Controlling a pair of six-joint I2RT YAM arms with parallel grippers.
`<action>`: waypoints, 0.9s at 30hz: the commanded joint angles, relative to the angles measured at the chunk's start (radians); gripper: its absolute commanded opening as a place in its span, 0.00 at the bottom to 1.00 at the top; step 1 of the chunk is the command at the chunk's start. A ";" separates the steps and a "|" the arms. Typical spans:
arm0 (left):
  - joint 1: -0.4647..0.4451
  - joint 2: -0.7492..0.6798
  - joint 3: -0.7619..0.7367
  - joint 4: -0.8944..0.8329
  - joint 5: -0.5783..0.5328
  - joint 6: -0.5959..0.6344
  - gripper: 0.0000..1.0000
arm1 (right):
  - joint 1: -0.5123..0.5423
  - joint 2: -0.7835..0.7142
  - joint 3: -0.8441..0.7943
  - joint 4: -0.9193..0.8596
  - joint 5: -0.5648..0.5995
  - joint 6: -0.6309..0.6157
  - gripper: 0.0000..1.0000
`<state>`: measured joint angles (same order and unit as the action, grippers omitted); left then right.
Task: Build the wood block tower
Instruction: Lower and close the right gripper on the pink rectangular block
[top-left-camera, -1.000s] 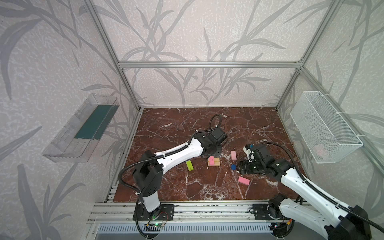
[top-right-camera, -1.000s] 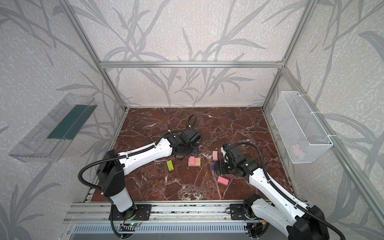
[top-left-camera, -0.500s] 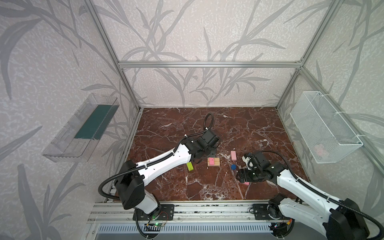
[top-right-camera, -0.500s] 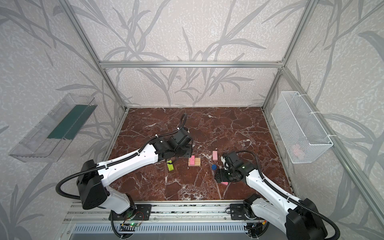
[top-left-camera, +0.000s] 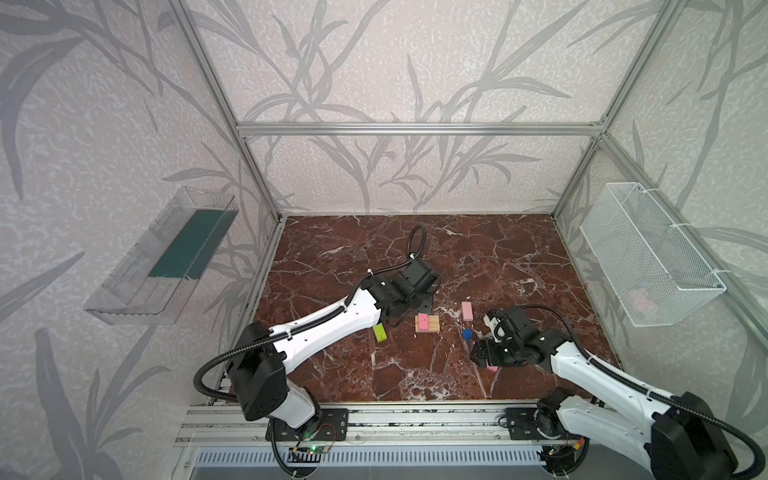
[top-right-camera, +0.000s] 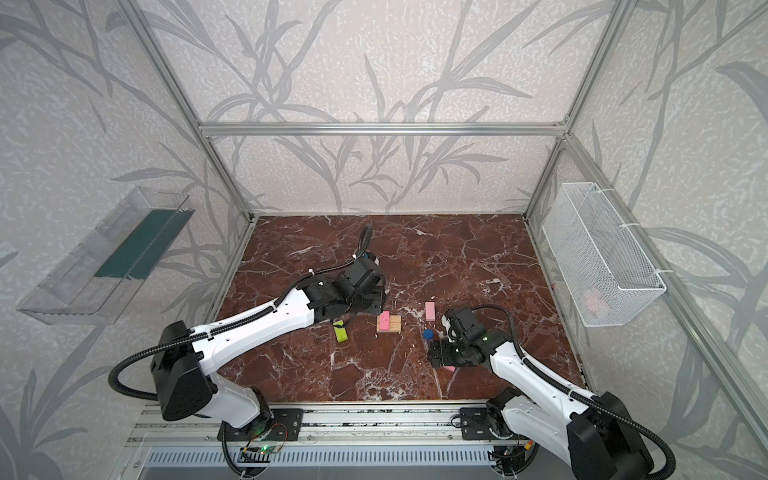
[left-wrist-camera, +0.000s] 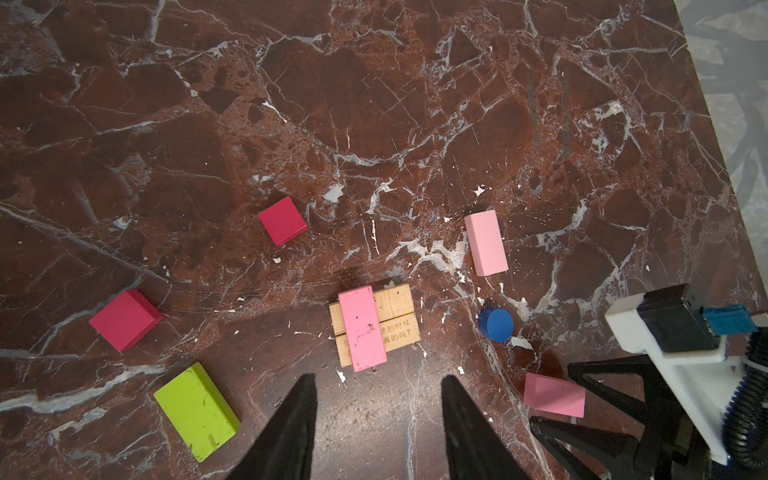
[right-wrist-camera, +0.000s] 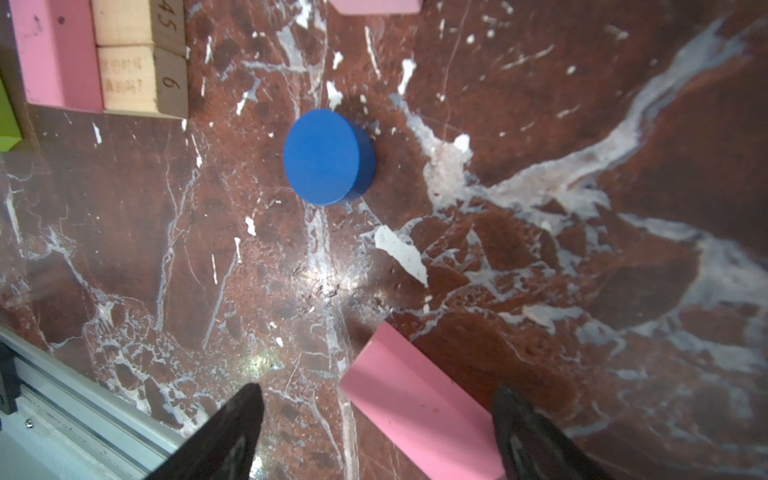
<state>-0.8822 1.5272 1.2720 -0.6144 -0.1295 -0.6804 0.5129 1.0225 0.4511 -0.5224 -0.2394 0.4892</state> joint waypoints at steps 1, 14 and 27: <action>0.002 -0.007 -0.016 0.008 -0.019 0.005 0.48 | -0.002 -0.002 -0.016 0.000 -0.028 0.024 0.82; 0.002 -0.001 -0.036 0.025 -0.003 0.004 0.48 | 0.047 -0.105 -0.062 -0.021 0.002 0.124 0.59; 0.002 -0.015 -0.056 0.031 -0.005 -0.001 0.48 | 0.178 -0.001 0.002 -0.058 0.131 0.142 0.48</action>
<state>-0.8822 1.5276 1.2304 -0.5888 -0.1249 -0.6804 0.6674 1.0000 0.4175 -0.5507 -0.1596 0.6212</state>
